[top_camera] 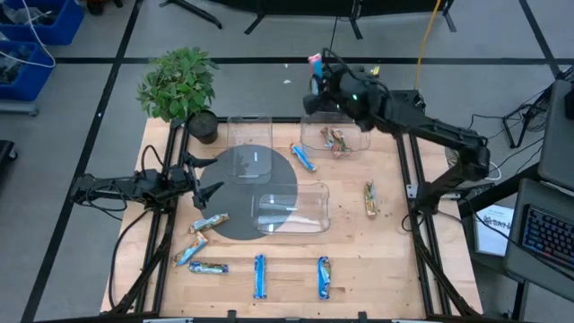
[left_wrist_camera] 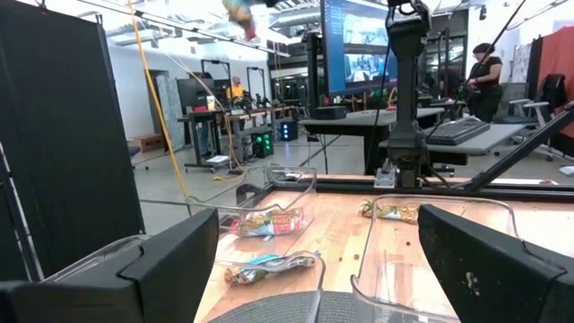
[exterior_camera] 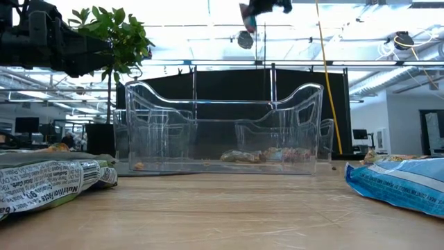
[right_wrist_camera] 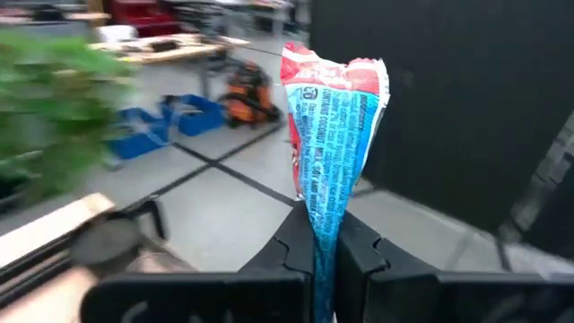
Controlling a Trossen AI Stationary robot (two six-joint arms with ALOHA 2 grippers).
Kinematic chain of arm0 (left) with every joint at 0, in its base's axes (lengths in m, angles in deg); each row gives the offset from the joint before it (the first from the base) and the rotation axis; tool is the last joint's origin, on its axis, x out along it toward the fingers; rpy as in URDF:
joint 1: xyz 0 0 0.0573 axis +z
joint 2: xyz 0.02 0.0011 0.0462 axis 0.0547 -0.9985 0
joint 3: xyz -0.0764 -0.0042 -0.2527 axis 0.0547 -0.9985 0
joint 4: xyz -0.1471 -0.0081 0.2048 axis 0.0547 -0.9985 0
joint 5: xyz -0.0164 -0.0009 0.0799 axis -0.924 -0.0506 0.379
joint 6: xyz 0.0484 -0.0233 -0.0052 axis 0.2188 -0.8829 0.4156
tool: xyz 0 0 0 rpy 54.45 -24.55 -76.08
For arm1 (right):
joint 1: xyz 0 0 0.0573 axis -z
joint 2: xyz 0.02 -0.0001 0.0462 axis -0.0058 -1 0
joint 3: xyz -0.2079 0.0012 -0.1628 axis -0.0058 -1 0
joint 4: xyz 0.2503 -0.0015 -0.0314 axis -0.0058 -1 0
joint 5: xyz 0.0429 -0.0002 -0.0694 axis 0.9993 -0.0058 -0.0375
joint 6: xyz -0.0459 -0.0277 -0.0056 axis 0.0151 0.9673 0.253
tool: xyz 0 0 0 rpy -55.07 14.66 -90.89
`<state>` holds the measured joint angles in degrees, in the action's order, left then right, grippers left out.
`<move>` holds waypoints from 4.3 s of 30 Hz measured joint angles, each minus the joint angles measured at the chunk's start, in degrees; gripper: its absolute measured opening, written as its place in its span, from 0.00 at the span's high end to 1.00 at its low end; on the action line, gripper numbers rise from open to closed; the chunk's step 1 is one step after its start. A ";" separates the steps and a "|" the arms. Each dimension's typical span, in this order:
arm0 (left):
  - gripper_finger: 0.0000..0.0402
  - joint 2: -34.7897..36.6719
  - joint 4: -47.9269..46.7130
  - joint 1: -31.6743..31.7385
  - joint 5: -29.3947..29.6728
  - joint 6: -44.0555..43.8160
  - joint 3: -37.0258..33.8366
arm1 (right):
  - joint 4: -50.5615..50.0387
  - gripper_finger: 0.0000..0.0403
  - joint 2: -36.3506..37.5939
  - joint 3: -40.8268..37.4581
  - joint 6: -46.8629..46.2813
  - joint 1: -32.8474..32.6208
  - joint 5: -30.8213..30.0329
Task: Pick and place Granola Bars by type
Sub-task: Put the red granola bar into the top right transparent bin, then put the yellow granola bar into the bottom transparent bin
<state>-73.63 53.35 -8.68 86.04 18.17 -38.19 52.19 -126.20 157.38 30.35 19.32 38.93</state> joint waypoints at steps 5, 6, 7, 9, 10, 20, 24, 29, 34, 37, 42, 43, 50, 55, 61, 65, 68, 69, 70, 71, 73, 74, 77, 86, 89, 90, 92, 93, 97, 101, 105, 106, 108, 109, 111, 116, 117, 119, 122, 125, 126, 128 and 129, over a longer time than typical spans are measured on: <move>0.06 0.00 0.01 0.01 -0.16 -0.02 0.00 | -1.94 0.99 -3.60 0.00 -3.83 4.73 -1.49; 0.06 0.00 0.07 0.01 -0.16 0.00 0.00 | -2.43 0.99 -4.42 0.00 -5.14 5.50 -1.45; 0.06 0.00 0.05 0.00 -0.16 0.00 0.00 | -3.58 0.99 -5.26 0.00 -6.64 6.33 -1.41; 0.06 0.00 0.03 0.00 -0.16 0.00 0.00 | -5.47 0.99 -7.11 0.00 -10.03 7.73 -1.04; 0.06 0.00 0.05 -0.01 -0.16 0.00 0.00 | -7.06 0.99 -7.96 0.00 -11.68 8.43 -0.79; 0.06 0.00 -0.01 0.00 -0.16 0.00 0.00 | -17.00 0.99 -16.39 0.00 -21.16 11.85 6.43; 0.06 0.00 0.00 0.01 -0.16 0.00 0.00 | -20.35 0.99 -18.99 0.00 -22.70 12.29 6.71; 0.06 0.00 0.02 -0.01 -0.16 0.00 0.00 | -25.06 0.99 -21.39 0.00 -22.41 12.54 6.73; 0.06 0.00 0.03 0.01 -0.14 0.00 0.00 | -28.80 0.99 -23.63 0.00 -22.48 12.54 8.10; 0.06 0.00 0.04 0.00 -0.16 0.00 -0.01 | -30.48 0.99 -25.19 0.00 -22.01 12.54 9.99; 0.06 0.00 0.04 -0.01 -0.14 0.00 -0.01 | -32.02 0.99 -25.47 -0.02 -20.99 12.51 12.45; 0.06 0.00 0.01 -0.01 -0.14 0.00 0.00 | -32.00 0.99 -25.42 -0.02 -21.01 12.50 12.48; 0.06 0.00 0.01 0.00 -0.14 0.00 -0.01 | -34.67 0.99 -25.49 -0.02 -20.97 11.93 12.74; 0.06 0.00 0.00 -0.01 -0.14 0.00 0.00 | -34.84 0.99 -25.54 -0.02 -20.25 11.46 14.41; 0.06 0.00 0.00 0.00 -0.14 0.00 0.00 | -35.39 0.99 -29.04 -0.04 -19.50 11.32 17.25; 0.06 0.00 0.00 -0.01 -0.14 0.00 0.00 | -35.70 0.99 -30.12 -0.04 -18.90 10.96 17.46; 0.06 0.00 0.00 -0.01 -0.14 0.00 0.00 | -34.59 0.99 -29.90 -0.04 -17.78 11.09 17.15; 0.06 0.00 0.00 0.00 -0.14 -0.01 0.00 | -34.26 0.99 -29.94 -0.04 -17.47 11.17 17.12; 0.06 0.00 0.00 0.00 -0.14 -0.01 0.00 | -34.14 0.99 -29.97 -0.04 -17.38 11.21 17.11; 0.06 0.00 0.00 0.00 -0.14 -0.01 0.00 | -34.14 0.99 -30.08 -0.04 -17.34 11.25 17.10; 0.06 0.00 0.00 -0.01 -0.14 -0.01 0.00 | -34.20 0.99 -31.21 0.00 -17.21 11.36 17.45; 0.06 0.00 0.00 0.01 -0.14 0.00 0.00 | -34.87 0.99 -31.63 0.02 -16.87 11.36 18.26; 0.06 0.00 0.00 -0.01 -0.12 0.00 0.00 | -35.25 0.99 -33.09 0.22 -16.06 11.36 20.22; 0.06 0.00 0.00 0.01 -0.16 0.00 0.00 | -34.69 0.99 -33.14 0.11 -15.19 11.38 20.24; 0.06 0.00 0.00 -0.01 -0.16 0.00 0.00 | -34.78 0.98 -33.16 0.11 -14.92 11.50 20.97; 0.06 0.00 0.01 -0.01 -0.16 0.00 0.00 | -34.82 0.97 -33.19 0.06 -14.68 11.72 22.24; 0.06 0.00 0.02 -0.01 -0.16 0.00 0.00 | -34.78 0.93 -33.33 0.00 -13.56 12.24 25.94; 0.06 0.00 0.00 -0.01 -0.16 0.00 0.00 | -34.79 0.92 -33.37 -0.04 -13.33 12.42 27.20; 0.06 0.00 0.00 0.00 -0.16 0.00 0.00 | -35.01 0.84 -33.40 -0.07 -13.72 12.93 27.75; 0.06 0.00 0.00 0.01 -0.16 0.00 0.00 | -34.71 0.76 -33.40 -0.07 -13.72 13.42 27.75; 0.06 0.00 0.00 -0.01 -0.16 0.00 0.00 | -34.11 0.67 -33.15 -0.11 -13.28 13.99 27.82; 0.06 0.00 0.01 0.00 -0.16 -0.01 0.00 | -33.79 0.65 -32.98 -0.15 -13.07 14.19 28.05; 0.06 0.00 0.00 -0.01 -0.16 0.00 0.00 | -32.75 0.61 -32.36 -0.28 -12.47 14.81 28.66; 0.06 0.00 0.00 -0.01 -0.16 0.00 0.00 | -32.22 0.60 -31.95 -0.29 -12.05 15.07 28.74; 0.06 0.00 0.00 0.01 -0.16 0.00 0.00 | -31.40 0.58 -30.59 -0.33 -11.46 15.54 28.52; 0.06 0.00 0.00 0.00 -0.16 0.00 -0.01 | -30.88 0.59 -25.89 -0.28 -9.15 16.12 28.56; 0.06 0.00 0.02 0.00 -0.16 0.00 0.00 | -30.73 0.59 -24.68 -0.28 -8.74 16.22 28.59; 0.06 0.00 0.02 -0.01 -0.16 0.00 0.00 | -29.71 0.60 -22.00 -0.28 -7.89 16.27 28.72; 0.06 0.00 0.02 -0.01 -0.16 -0.02 -0.01 | -26.62 0.61 -17.53 -0.22 -6.60 16.23 28.87; 0.06 0.00 0.02 -0.01 -0.16 -0.02 -0.01 | -21.91 0.60 -13.42 -0.22 -5.37 16.01 28.87; 0.06 0.00 0.02 -0.01 -0.16 0.00 0.00 | -19.93 0.60 -12.12 -0.22 -5.10 15.89 28.88; 0.06 0.00 0.00 0.01 -0.16 0.00 0.00 | -16.46 0.60 -9.62 -0.17 -4.90 15.49 29.05; 0.06 0.00 0.02 -0.01 -0.16 0.00 0.00 | -15.13 0.60 -8.56 -0.15 -4.88 15.10 28.99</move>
<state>-73.63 53.37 -8.70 85.88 18.17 -38.19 37.06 -134.76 157.23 25.47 34.42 67.91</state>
